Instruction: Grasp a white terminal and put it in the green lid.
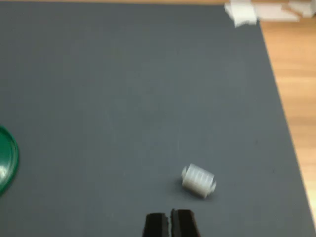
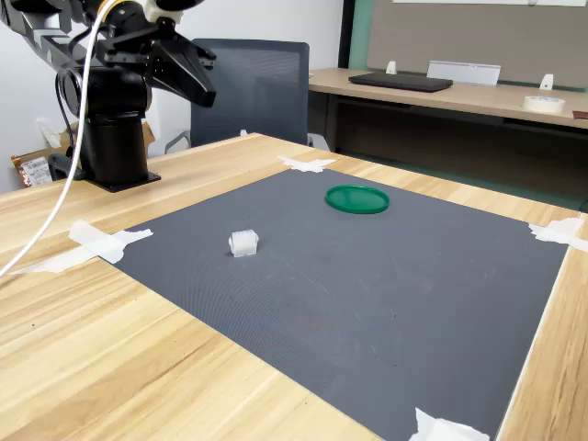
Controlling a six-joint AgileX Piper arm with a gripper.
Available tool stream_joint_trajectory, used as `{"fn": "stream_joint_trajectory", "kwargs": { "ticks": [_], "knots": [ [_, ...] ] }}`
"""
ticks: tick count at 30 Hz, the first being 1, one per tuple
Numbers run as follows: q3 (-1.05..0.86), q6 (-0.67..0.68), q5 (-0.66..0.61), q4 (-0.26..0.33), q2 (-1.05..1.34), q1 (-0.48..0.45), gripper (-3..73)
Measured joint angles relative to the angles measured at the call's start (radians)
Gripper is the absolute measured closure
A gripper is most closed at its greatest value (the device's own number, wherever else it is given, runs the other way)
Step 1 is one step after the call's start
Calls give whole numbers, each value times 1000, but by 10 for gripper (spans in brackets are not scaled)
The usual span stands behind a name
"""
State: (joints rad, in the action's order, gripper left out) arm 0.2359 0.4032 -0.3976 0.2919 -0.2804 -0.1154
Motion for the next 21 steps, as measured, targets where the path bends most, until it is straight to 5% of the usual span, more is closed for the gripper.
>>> {"fn": "stream_joint_trajectory", "kwargs": {
  "ticks": [11, 21],
  "knots": [
    [213, 29, -9, -2, -219, 0, 723],
    [388, 55, -263, -100, -397, 0, 723]
  ]
}}
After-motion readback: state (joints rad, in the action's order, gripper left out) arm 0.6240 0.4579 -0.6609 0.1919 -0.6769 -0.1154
